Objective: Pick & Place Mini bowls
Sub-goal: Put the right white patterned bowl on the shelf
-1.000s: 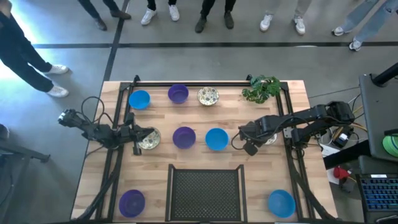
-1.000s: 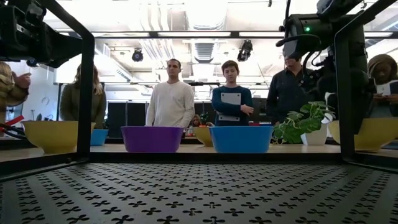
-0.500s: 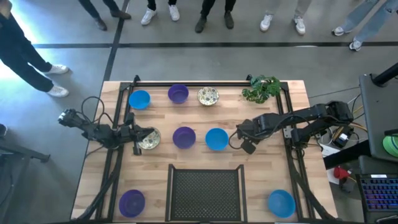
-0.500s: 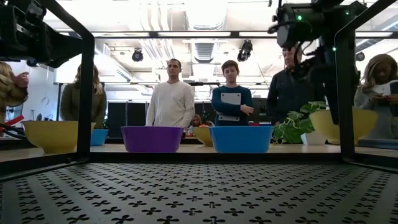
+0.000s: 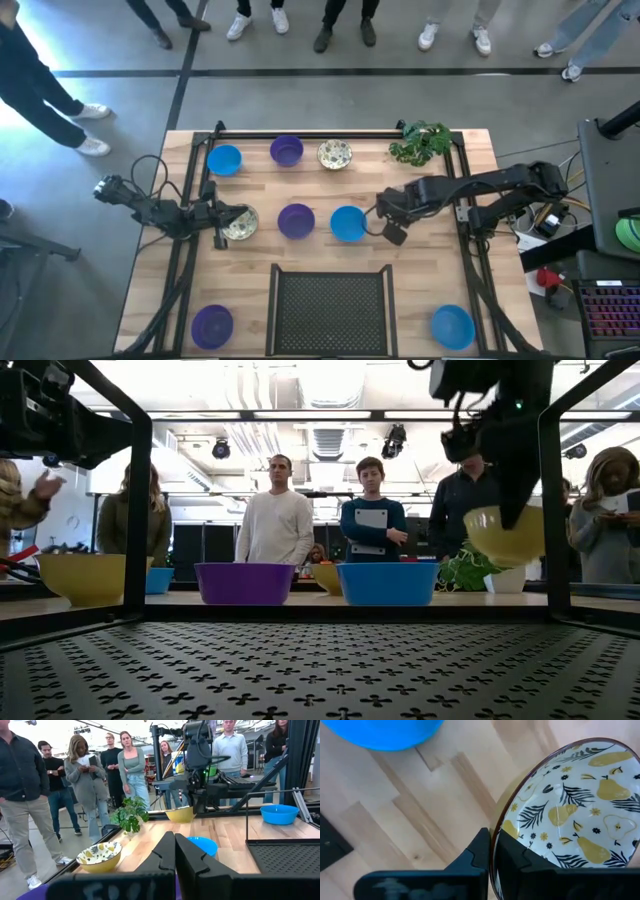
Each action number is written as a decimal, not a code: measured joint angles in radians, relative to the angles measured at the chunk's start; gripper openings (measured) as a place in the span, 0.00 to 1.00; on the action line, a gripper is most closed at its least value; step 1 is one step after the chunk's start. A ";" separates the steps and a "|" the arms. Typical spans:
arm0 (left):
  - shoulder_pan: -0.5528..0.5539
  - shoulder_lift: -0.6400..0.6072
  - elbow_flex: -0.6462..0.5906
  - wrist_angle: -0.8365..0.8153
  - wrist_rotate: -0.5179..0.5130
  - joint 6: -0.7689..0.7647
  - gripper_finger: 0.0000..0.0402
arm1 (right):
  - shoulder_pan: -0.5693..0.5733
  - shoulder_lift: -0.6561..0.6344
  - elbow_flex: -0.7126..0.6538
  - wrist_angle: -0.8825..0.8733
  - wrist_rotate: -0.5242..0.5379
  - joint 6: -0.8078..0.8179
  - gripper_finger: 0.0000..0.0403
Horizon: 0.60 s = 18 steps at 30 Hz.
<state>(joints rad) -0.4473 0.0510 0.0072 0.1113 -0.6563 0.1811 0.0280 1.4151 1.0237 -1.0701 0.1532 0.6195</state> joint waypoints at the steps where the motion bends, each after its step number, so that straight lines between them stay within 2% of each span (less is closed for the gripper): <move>1: 0.000 0.000 0.000 0.000 0.000 -0.003 0.00 | 0.000 0.001 0.015 -0.011 0.005 -0.005 0.03; 11: 0.000 0.000 0.000 0.000 0.000 -0.006 0.00 | -0.003 0.002 0.164 -0.058 0.034 -0.074 0.03; 18: 0.000 0.000 0.000 0.000 0.000 -0.006 0.00 | -0.003 0.003 0.215 -0.057 0.034 -0.106 0.03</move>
<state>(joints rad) -0.4473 0.0513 0.0073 0.1112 -0.6563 0.1753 0.0254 1.4178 1.2385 -1.1273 0.1867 0.5133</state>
